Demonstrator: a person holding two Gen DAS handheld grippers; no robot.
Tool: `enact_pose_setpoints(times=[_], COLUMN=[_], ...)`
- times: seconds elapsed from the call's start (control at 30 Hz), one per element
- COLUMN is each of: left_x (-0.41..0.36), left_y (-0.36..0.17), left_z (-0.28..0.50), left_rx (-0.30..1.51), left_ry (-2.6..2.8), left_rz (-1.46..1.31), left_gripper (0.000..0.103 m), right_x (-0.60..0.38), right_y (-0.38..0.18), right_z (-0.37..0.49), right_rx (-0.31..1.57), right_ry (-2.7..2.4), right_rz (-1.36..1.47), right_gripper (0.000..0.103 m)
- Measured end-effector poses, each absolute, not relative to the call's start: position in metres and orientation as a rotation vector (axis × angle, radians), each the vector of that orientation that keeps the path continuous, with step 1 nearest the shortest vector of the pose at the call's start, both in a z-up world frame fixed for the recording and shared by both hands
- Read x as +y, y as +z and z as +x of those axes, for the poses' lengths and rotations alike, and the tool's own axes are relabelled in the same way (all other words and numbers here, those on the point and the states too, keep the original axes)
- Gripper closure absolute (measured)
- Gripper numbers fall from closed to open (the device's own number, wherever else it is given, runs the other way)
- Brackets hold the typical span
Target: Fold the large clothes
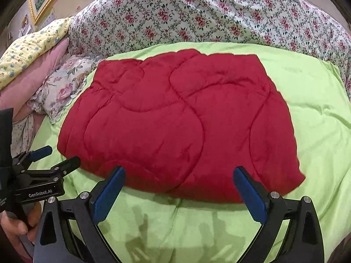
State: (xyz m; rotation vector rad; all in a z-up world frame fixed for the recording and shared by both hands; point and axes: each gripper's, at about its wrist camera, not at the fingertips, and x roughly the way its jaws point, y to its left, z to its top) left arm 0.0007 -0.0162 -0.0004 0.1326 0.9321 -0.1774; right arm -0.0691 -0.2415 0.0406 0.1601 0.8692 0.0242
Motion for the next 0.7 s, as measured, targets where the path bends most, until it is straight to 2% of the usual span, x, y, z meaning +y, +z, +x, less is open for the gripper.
enact_pose_setpoints(times=[0.7], left_x=[-0.023], left_y=[-0.008], left_z=[0.025], left_rx=[0.971], left_ry=[-0.192], left_rz=[0.119], left_gripper=[0.000], right_x=[-0.244], right_y=[0.032], right_z=[-0.043], right_rx=[0.899], right_ry=[0.010], right_rz=[0.186], right_gripper=[0.004])
